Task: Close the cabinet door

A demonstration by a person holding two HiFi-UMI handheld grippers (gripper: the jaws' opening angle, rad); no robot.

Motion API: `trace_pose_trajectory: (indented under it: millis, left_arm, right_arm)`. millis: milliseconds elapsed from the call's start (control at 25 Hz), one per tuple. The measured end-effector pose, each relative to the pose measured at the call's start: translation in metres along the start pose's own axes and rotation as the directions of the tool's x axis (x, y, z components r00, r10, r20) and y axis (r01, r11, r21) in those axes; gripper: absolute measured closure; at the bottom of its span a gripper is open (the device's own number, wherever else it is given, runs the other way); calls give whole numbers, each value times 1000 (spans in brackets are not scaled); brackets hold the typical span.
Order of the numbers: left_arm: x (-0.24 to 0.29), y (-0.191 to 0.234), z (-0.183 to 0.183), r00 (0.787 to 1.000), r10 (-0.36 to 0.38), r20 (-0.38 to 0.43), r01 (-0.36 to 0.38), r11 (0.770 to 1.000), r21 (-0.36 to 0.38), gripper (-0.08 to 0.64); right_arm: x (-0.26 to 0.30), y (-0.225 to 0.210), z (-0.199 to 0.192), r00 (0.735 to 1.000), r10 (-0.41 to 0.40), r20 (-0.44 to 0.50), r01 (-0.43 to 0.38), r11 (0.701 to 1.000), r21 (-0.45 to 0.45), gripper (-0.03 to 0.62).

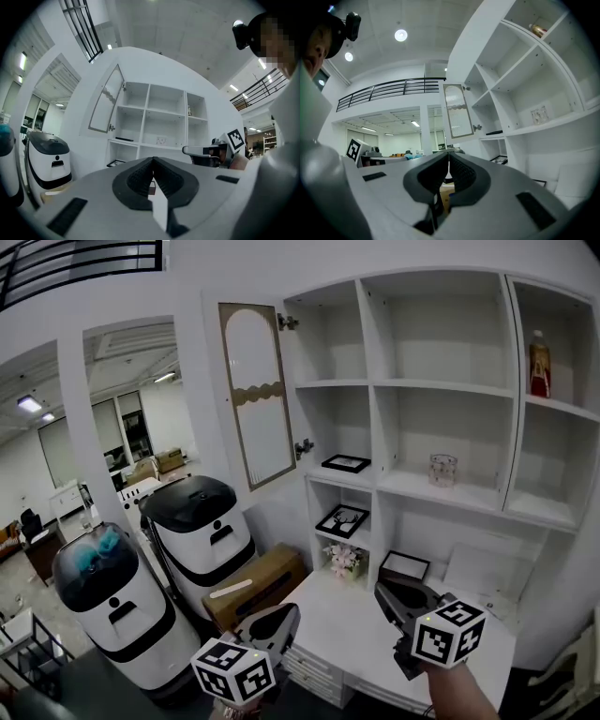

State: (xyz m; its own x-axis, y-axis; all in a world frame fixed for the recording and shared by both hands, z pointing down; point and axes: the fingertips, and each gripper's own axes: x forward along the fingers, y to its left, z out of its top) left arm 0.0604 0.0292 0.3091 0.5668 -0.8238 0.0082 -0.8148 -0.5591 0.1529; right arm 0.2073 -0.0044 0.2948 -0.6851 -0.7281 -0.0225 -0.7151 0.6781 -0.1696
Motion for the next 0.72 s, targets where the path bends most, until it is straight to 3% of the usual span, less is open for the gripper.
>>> trace_pose_trajectory:
  millis: [400, 720]
  left_arm:
    - [0, 31, 2, 1000, 15, -18, -15, 1000, 1, 555]
    - [9, 65, 9, 1000, -13, -15, 13, 1000, -4, 554]
  right_arm:
    - [33, 4, -5, 1000, 17, -1, -17, 999, 30, 586]
    - [63, 2, -2, 1000, -16, 11, 16, 999, 32, 586]
